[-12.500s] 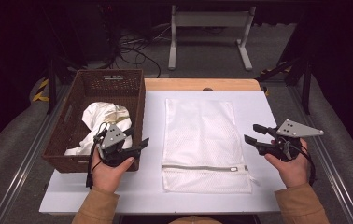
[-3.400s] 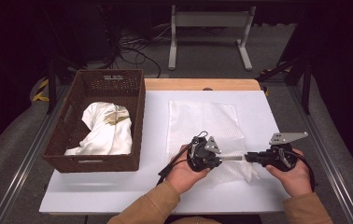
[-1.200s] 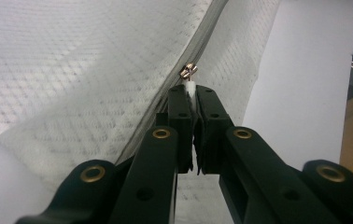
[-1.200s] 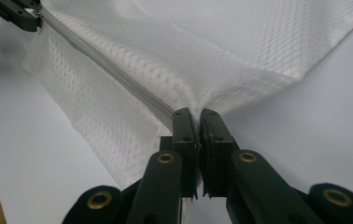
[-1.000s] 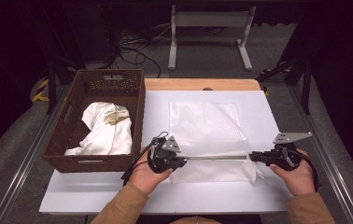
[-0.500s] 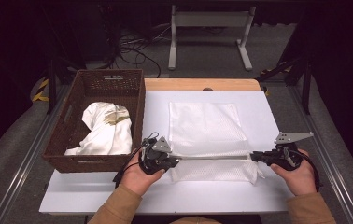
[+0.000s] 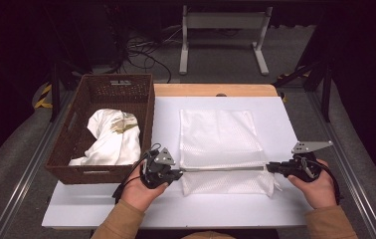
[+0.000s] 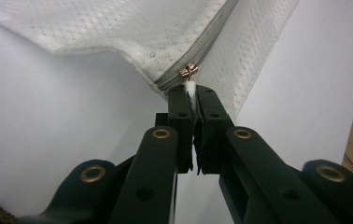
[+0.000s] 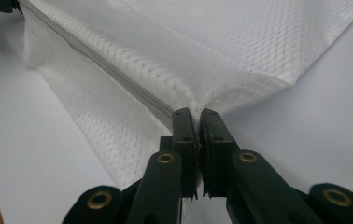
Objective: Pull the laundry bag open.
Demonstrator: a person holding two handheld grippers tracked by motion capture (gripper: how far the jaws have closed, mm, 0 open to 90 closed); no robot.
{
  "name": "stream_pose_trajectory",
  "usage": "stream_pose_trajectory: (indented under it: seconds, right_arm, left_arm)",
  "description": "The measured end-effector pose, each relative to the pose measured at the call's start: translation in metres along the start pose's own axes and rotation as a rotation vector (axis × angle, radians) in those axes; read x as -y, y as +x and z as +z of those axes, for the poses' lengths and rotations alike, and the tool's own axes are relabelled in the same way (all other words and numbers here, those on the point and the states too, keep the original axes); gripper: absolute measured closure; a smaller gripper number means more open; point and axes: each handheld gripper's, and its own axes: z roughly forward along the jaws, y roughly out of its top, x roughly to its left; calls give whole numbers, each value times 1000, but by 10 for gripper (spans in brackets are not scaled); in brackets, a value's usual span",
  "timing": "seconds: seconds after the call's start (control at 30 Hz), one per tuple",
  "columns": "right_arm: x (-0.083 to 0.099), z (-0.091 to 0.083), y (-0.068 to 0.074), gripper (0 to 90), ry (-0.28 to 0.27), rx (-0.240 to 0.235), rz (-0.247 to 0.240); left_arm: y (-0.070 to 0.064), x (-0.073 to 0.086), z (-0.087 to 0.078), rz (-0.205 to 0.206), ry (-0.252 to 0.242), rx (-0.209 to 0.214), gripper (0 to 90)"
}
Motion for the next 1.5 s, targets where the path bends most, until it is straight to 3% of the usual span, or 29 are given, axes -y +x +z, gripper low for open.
stream_pose_trajectory:
  seconds: [0.53, 0.87, 1.13, 1.3, 1.37, 1.5]
  right_arm:
    - [1, 1, -1, 860, 7, -4, 6]
    - [3, 8, 0, 851, 42, 10, 18]
    - [3, 6, -1, 747, 30, 34, 25]
    - [3, -2, -3, 692, -12, 66, 38]
    - [2, -4, -2, 687, -20, 69, 35]
    - [1, -4, -1, 670, -22, 65, 34]
  left_arm:
    - [5, 9, -2, -31, 23, -2, 866]
    - [1, 12, 7, -45, 8, -57, 862]
    - [-6, 13, 2, -51, -17, -80, 740]
    - [-20, 9, 4, 24, -40, -16, 707]
    - [-26, 7, 8, 72, -28, 20, 679]
    - [-32, 6, 19, 119, 5, 63, 604]
